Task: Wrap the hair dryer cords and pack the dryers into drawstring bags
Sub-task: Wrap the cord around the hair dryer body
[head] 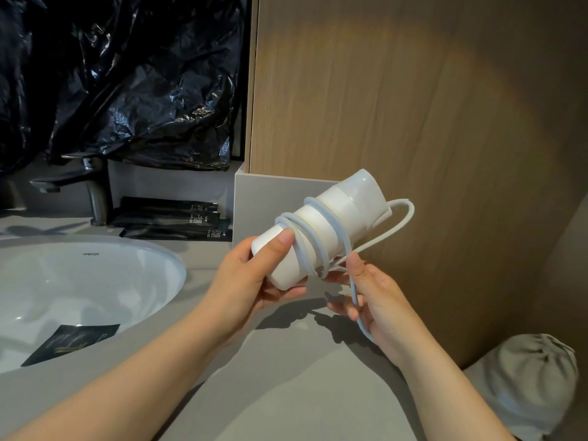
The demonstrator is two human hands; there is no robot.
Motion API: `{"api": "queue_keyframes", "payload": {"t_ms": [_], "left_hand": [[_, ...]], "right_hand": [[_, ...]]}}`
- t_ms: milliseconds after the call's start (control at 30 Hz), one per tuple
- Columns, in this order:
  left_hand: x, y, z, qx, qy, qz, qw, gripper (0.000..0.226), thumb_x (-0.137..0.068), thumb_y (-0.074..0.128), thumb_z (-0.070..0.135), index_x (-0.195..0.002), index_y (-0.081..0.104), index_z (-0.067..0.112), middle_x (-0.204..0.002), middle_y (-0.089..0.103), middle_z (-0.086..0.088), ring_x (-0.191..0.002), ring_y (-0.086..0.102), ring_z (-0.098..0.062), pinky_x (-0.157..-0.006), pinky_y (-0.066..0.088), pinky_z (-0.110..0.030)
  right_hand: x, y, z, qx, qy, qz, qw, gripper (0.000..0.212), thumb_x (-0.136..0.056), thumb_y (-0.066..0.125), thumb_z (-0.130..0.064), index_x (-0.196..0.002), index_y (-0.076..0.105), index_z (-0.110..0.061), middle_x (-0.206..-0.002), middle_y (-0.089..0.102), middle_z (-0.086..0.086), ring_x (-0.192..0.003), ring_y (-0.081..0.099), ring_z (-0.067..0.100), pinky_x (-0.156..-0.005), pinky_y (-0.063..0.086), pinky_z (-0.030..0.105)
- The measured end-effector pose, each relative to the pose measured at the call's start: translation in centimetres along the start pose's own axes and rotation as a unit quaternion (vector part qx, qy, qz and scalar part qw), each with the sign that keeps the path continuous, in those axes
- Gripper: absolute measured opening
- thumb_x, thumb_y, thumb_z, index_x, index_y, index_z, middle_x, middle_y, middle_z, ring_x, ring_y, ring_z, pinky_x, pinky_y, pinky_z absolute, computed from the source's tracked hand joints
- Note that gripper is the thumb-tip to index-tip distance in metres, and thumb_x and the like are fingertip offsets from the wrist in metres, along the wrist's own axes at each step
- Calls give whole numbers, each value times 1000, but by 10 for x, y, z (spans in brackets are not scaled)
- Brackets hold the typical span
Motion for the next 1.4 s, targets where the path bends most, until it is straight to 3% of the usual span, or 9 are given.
{"api": "queue_keyframes", "payload": {"t_ms": [233, 300, 400, 533, 600, 767, 867, 1100, 1400], "left_hand": [[0, 1, 0, -1, -34, -16, 999, 51, -77, 58, 54, -113, 68, 20, -106, 73, -12, -93, 72, -30, -67, 60, -30], [0, 1, 1, 11, -43, -13, 999, 50, -76, 60, 53, -112, 69, 20, -109, 71, -15, -95, 71, -34, -65, 60, -29], [-1, 0, 1, 38, -63, -13, 997, 54, -74, 62, 55, -114, 68, 19, -111, 70, -18, -95, 70, -39, -61, 60, -28], [-1, 0, 0, 31, -77, -34, 996, 54, -75, 61, 57, -113, 68, 20, -110, 71, -16, -92, 71, -39, -62, 60, -29], [0, 1, 1, 8, -74, -48, 996, 51, -77, 64, 55, -112, 67, 19, -109, 71, -16, -93, 71, -37, -66, 61, -31], [0, 2, 1, -166, 56, 27, 984, 56, -64, 87, 29, -110, 56, 18, -100, 63, -2, -81, 70, -16, -63, 61, -34], [1, 1, 0, -185, 74, 39, 979, 57, -61, 86, 28, -110, 58, 19, -99, 61, 1, -83, 68, -14, -63, 61, -34], [-1, -8, 2, -27, -11, 46, 999, 61, -67, 72, 45, -112, 60, 6, -105, 67, -24, -84, 70, -38, -60, 59, -29], [-3, -11, -1, 31, -77, 44, 996, 48, -71, 67, 52, -102, 70, 16, -94, 71, -16, -76, 72, -34, -55, 59, -26]], "right_hand": [[0, 0, -1, 38, -29, -9, 999, 61, -71, 56, -53, -122, 55, -20, -57, 61, -15, -42, 41, 12, -68, 58, 24], [1, 0, -2, 22, -28, -19, 999, 56, -71, 57, -51, -119, 56, -23, -64, 64, -15, -42, 41, 11, -69, 57, 23], [1, -1, -3, -3, -33, -26, 999, 51, -71, 60, -47, -116, 57, -25, -96, 68, -8, -43, 43, 10, -70, 58, 25], [2, -3, -4, 17, -47, 15, 999, 49, -67, 61, -47, -108, 62, -21, -74, 69, -14, -48, 50, 10, -62, 55, 19], [2, -6, -5, 20, -54, 35, 998, 45, -65, 61, -48, -101, 64, -22, -81, 71, -11, -61, 60, 10, -57, 52, 14], [1, -11, -4, 67, -80, 75, 992, 36, -70, 59, -51, -86, 67, -19, -57, 64, -11, -65, 61, 13, -51, 49, 10], [0, -11, -4, 86, -88, 64, 990, 35, -70, 58, -52, -87, 66, -21, -57, 64, -15, -62, 62, 12, -51, 49, 11], [2, -16, -4, 125, -126, 35, 983, 20, -87, 60, -32, -101, 68, -20, -67, 68, -13, -55, 65, 10, -54, 49, 12], [3, -16, 0, 162, -140, 39, 976, 29, -78, 68, -41, -106, 65, -32, -84, 72, -14, -51, 59, 13, -51, 52, 21]]}}
Point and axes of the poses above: each hand's wrist, its own x-axis away from the middle knuckle, its own y-axis out of the palm, z = x × y, the point moved 3 cm from there along -x, towards the middle knuckle
